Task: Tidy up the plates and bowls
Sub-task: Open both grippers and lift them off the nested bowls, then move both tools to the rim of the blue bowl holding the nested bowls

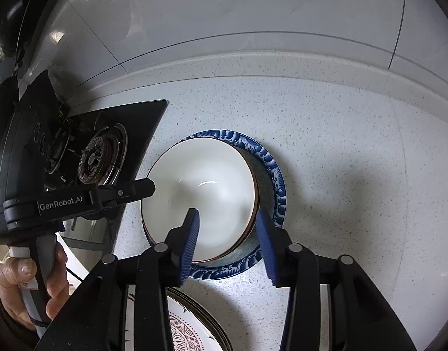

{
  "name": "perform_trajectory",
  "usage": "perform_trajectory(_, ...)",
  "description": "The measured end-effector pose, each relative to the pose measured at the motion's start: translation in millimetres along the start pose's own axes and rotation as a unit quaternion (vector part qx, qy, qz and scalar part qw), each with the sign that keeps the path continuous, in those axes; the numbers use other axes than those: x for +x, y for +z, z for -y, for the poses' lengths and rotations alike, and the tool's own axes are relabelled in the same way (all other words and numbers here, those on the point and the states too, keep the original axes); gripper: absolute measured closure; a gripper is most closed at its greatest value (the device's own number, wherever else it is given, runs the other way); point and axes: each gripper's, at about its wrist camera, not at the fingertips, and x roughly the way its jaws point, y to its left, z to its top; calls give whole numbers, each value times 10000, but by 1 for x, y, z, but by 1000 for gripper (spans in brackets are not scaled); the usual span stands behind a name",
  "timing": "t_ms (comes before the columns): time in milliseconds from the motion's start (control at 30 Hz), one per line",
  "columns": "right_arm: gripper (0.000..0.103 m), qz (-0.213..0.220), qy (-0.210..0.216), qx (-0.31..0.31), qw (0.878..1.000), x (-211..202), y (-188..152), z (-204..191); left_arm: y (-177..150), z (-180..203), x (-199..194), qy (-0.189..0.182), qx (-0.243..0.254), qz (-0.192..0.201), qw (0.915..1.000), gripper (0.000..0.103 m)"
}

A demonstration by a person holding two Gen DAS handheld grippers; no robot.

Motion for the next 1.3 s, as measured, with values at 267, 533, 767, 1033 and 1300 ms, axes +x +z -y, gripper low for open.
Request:
perform_trajectory(267,48,353,-141,-91,9992,-25,-12,-11,-7,0,-39,-411,340,553,9970,56)
perform_trajectory(533,48,740,-286,140,9967,-60,-38,-2,-33,-3,-80,-933,1020,937,9860,37)
perform_trajectory(767,47,854,-340,458,9947,-79,-69,12,-53,-19,-103,-769,1328,910,9840,37)
perform_trajectory(1033,47,835,-85,1011,9913,-72,-92,46,-47,-41,-91,-391,1021,620,9921,38)
perform_trajectory(1300,47,509,324,1244,9904,-41,-76,77,-31,-47,-43,-31,778,216,9967,38)
